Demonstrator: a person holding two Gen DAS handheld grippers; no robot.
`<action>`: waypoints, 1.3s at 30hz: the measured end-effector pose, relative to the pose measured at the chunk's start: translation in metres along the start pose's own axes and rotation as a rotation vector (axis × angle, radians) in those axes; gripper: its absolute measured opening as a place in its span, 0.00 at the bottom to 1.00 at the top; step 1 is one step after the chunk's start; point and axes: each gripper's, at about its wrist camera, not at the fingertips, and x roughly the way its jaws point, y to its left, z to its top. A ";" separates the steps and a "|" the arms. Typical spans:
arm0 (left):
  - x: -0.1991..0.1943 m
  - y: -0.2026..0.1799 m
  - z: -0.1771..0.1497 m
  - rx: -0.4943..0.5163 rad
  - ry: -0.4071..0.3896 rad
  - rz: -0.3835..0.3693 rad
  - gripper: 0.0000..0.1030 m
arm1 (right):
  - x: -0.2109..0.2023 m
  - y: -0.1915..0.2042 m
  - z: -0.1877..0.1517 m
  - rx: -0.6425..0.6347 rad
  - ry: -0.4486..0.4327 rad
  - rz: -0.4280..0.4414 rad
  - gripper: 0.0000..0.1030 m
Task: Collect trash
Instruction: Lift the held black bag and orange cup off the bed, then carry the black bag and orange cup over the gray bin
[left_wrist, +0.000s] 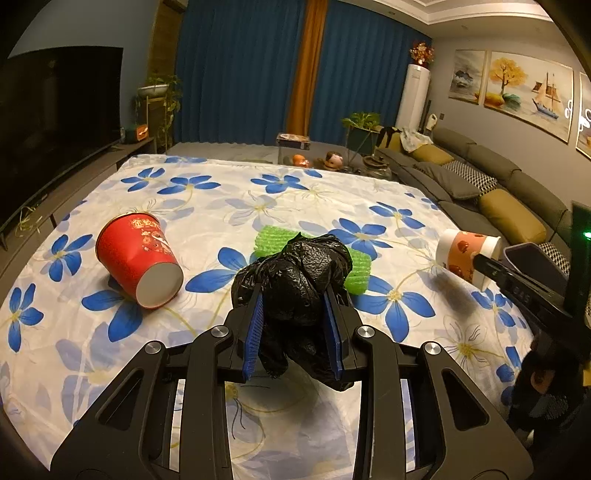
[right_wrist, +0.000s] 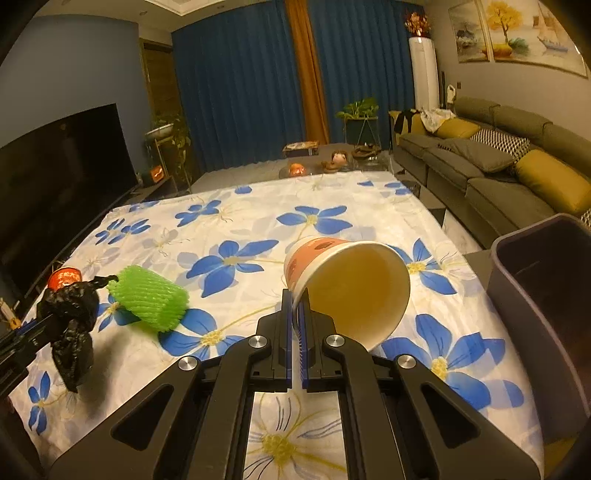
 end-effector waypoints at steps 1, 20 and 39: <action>0.000 0.000 0.000 0.000 -0.002 0.001 0.28 | -0.004 0.001 0.000 -0.006 -0.008 -0.003 0.04; -0.038 -0.028 -0.013 0.059 -0.059 -0.032 0.28 | -0.098 0.022 -0.028 -0.063 -0.092 0.001 0.04; -0.084 -0.080 -0.014 0.123 -0.123 -0.096 0.28 | -0.161 -0.003 -0.030 -0.034 -0.205 -0.006 0.04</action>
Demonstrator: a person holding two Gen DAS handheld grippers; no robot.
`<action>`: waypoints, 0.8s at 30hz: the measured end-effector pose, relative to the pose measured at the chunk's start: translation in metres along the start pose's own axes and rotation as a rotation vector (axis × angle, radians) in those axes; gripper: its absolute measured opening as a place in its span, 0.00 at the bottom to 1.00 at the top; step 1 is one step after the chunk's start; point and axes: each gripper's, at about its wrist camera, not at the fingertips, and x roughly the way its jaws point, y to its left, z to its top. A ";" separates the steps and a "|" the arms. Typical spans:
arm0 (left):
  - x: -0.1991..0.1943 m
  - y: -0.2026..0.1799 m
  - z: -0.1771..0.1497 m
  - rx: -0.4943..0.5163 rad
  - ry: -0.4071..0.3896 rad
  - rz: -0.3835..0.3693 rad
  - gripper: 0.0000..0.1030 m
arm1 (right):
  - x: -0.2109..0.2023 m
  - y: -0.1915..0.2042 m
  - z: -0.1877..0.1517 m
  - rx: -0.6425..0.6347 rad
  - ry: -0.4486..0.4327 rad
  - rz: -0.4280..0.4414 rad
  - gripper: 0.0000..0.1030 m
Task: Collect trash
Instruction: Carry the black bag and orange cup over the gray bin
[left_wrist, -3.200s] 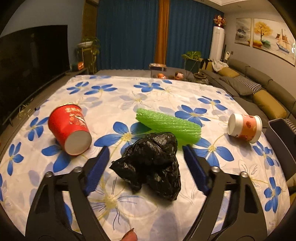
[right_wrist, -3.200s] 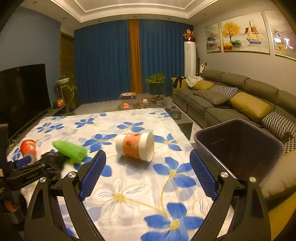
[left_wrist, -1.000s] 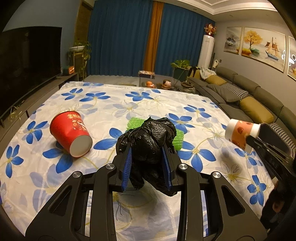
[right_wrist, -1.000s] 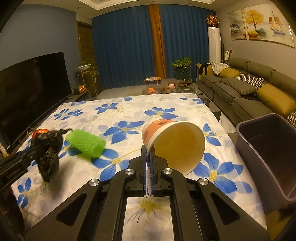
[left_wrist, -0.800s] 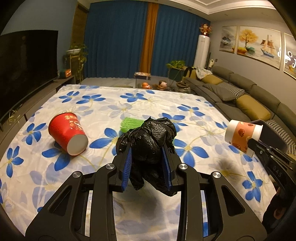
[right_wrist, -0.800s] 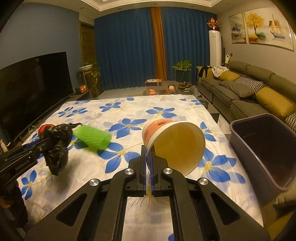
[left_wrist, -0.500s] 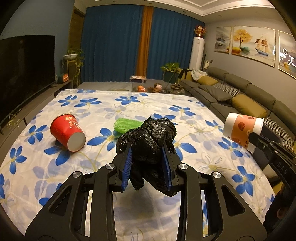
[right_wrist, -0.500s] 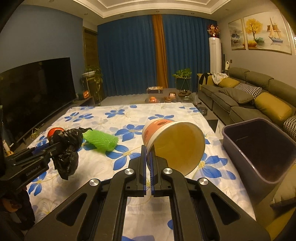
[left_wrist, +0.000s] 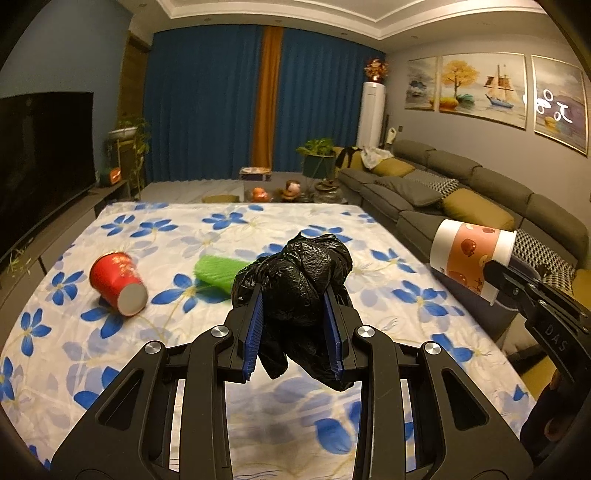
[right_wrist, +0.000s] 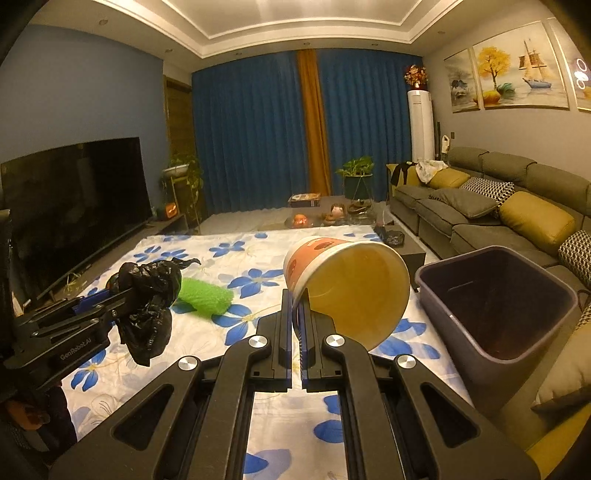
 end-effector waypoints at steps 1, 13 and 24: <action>0.000 -0.004 0.002 0.003 -0.002 -0.006 0.28 | -0.002 -0.003 0.001 0.003 -0.005 -0.004 0.04; 0.009 -0.092 0.032 0.092 -0.056 -0.119 0.28 | -0.030 -0.074 0.013 0.067 -0.070 -0.125 0.04; 0.048 -0.194 0.051 0.160 -0.062 -0.248 0.28 | -0.045 -0.147 0.022 0.124 -0.109 -0.274 0.04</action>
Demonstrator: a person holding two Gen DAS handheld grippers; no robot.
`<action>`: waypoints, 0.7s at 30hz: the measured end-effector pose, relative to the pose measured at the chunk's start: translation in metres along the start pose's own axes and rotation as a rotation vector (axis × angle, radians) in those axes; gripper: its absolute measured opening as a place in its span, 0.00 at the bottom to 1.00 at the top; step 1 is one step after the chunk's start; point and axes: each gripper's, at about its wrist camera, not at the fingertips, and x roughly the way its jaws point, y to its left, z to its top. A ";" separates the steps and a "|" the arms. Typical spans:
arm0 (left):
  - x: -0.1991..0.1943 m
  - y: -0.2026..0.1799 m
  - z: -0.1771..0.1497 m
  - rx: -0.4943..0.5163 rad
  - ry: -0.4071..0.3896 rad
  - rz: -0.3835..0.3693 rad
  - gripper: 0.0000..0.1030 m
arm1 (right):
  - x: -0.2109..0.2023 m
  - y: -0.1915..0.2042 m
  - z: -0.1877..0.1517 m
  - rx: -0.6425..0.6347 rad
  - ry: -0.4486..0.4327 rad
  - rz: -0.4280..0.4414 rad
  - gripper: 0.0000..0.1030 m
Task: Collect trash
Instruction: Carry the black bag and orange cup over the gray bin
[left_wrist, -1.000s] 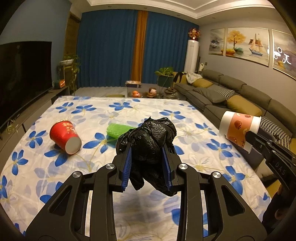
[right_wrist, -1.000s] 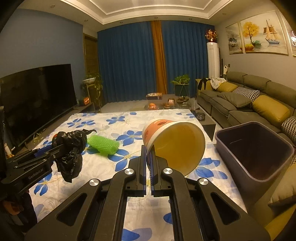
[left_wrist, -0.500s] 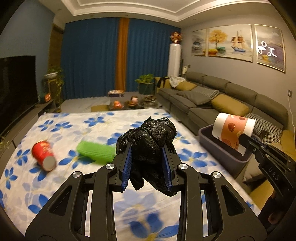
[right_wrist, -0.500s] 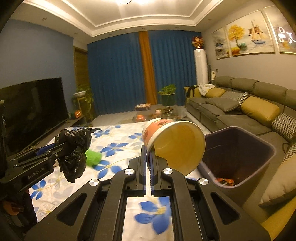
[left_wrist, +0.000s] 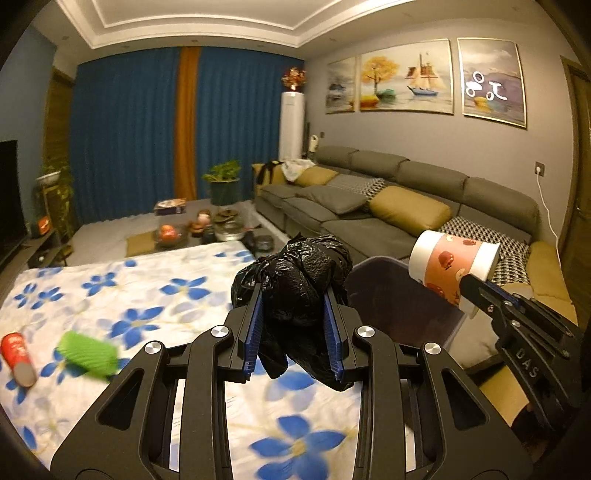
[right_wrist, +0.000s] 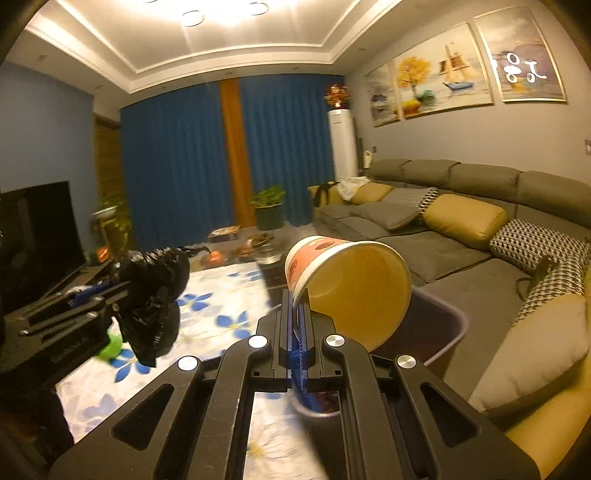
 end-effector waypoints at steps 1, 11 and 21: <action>0.009 -0.008 0.002 0.005 0.004 -0.008 0.28 | 0.002 -0.005 0.000 0.004 -0.001 -0.007 0.04; 0.060 -0.038 0.001 0.034 0.048 -0.081 0.29 | 0.019 -0.029 0.001 0.025 0.015 -0.030 0.04; 0.088 -0.050 -0.006 0.043 0.089 -0.118 0.29 | 0.035 -0.035 0.002 0.029 0.038 -0.034 0.04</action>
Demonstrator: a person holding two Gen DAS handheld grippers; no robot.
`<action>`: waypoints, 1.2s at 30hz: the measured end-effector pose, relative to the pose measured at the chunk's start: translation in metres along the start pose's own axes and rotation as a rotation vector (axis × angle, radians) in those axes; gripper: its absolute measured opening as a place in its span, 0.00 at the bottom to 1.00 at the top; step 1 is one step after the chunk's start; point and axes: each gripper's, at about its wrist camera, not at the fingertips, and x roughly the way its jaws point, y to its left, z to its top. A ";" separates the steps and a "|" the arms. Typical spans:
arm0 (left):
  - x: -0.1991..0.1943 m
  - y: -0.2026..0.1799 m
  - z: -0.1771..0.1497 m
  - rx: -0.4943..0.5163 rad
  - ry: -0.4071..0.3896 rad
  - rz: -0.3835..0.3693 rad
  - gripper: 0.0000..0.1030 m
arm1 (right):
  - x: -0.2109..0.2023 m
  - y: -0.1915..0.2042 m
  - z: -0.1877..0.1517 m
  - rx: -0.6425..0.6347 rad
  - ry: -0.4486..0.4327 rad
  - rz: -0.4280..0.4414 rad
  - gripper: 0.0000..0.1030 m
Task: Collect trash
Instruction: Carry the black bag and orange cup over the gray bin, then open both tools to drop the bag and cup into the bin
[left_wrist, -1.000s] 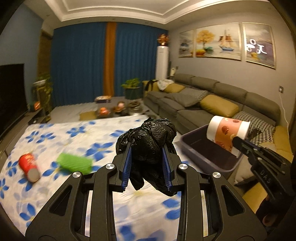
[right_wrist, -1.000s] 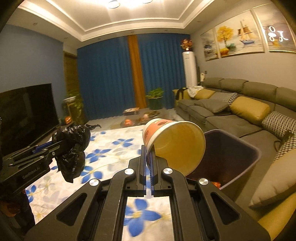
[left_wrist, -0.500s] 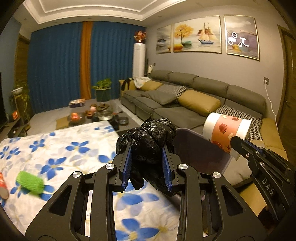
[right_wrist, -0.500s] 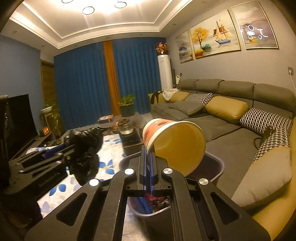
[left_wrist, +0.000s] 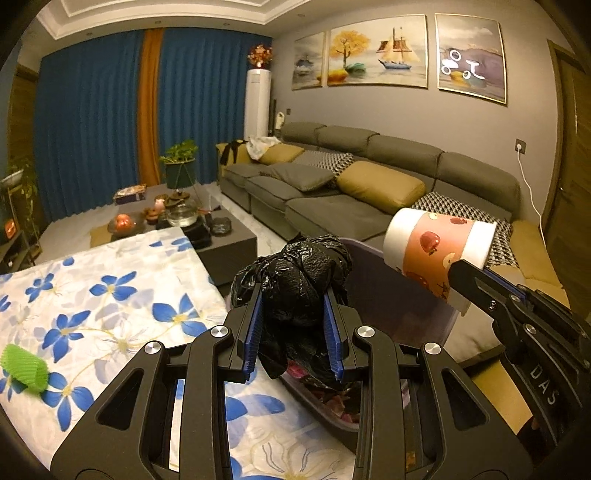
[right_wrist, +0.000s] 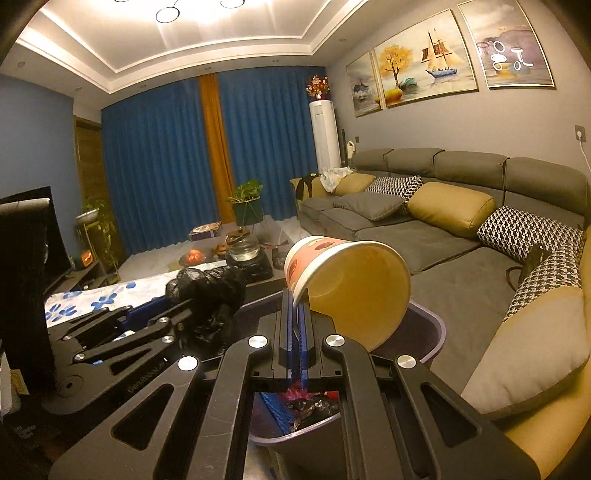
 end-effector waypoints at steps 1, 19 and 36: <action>0.002 -0.001 -0.001 0.004 0.003 -0.003 0.29 | 0.001 0.000 -0.001 -0.001 0.001 -0.001 0.04; 0.032 -0.007 -0.012 0.023 0.066 -0.069 0.39 | 0.013 -0.002 0.003 0.004 0.031 -0.026 0.04; -0.023 0.063 -0.029 -0.077 0.002 0.090 0.89 | 0.038 0.001 0.003 0.022 0.082 -0.048 0.31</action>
